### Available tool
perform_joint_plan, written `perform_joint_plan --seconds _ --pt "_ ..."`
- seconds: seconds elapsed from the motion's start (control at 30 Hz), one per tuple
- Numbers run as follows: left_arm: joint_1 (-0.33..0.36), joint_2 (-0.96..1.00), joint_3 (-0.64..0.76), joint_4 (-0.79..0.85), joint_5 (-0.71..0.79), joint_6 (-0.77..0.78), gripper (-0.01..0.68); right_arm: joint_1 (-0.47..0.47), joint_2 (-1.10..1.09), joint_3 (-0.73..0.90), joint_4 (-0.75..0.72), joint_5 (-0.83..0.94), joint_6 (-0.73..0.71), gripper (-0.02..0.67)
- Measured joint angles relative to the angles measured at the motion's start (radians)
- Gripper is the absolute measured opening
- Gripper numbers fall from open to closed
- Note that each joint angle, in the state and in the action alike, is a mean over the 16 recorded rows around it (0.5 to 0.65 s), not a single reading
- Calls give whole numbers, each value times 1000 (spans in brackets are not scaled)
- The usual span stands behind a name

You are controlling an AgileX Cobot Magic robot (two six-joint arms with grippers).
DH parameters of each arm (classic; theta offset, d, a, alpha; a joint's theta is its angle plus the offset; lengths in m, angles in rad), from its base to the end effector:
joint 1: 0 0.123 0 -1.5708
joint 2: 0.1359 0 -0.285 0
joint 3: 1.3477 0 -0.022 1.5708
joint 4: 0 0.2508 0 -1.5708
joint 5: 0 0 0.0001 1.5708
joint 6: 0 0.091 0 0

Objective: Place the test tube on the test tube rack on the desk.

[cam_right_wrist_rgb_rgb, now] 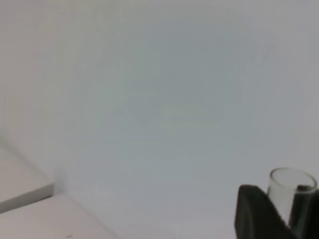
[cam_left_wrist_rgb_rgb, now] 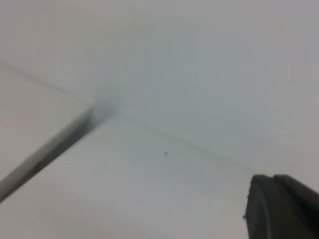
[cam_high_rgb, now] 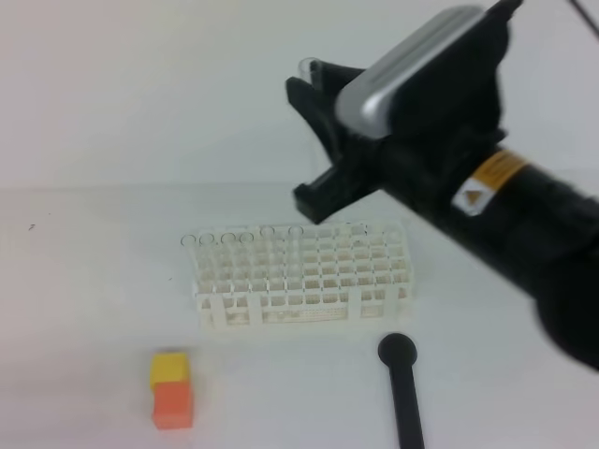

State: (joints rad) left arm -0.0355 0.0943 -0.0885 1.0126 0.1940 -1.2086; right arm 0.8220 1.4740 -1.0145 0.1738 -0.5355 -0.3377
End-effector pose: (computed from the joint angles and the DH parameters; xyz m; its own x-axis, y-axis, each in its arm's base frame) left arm 0.0609 0.0128 0.2283 0.0043 -0.2007 -0.9797 -0.1302 0.9712 -0.1995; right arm 0.2389 0.2453 0.3511 0.2295 -0.0263 -0.9730 -0.6387 0.7502 -0.1709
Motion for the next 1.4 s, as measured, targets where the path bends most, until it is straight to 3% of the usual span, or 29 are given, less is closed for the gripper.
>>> perform_joint_plan --seconds 0.17,0.3,0.57,0.93,1.07,1.4 --pt "0 0 -1 -433 -22 473 -1 34 130 1 125 -202 -98 126" --pt "0 0 -2 -658 -49 738 -1 62 224 2 239 -352 -166 126" --pt "0 0 8 -822 -87 944 -1 92 327 2 408 -508 -228 126" --pt "0 0 91 -1246 -83 1375 -1 113 391 2 523 -562 -226 126" --pt "0 0 116 -1317 -38 1411 -1 127 422 2 560 -574 -213 126" --pt "0 0 124 -1251 94 1245 -1 154 467 2 637 -598 -194 126"
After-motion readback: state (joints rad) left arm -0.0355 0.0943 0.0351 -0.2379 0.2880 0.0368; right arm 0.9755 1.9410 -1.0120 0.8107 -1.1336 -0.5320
